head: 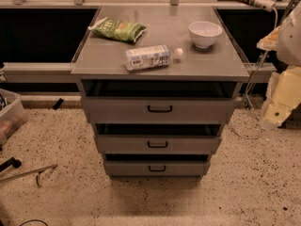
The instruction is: Open middle drawer
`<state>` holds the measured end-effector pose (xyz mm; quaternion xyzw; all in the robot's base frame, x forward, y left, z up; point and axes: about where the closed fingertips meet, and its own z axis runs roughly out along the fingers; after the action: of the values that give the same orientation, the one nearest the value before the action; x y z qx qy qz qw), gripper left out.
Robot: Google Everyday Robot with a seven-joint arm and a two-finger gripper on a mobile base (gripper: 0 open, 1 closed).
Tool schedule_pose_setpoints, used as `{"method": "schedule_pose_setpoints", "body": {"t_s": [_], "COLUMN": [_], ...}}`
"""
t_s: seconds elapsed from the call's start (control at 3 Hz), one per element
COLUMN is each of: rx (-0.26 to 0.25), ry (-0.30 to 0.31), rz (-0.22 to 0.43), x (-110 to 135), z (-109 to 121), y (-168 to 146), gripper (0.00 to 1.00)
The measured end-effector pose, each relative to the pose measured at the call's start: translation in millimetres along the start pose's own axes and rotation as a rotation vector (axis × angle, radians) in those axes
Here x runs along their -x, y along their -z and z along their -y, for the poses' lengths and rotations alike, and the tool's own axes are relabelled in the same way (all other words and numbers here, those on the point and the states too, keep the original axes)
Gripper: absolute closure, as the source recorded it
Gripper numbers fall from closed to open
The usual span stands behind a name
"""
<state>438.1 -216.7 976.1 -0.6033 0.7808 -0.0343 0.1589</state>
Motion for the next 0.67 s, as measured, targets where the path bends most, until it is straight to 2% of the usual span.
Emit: {"method": "schedule_pose_setpoints", "body": {"t_s": [0.33, 0.67], "rx": [0.0, -0.034], "ry": [0.0, 0.014], "rz": [0.0, -0.001], "x": [0.0, 4.8], "z": [0.0, 0.9], "y": [0.0, 0.7], "gripper": [0.0, 0.0]}}
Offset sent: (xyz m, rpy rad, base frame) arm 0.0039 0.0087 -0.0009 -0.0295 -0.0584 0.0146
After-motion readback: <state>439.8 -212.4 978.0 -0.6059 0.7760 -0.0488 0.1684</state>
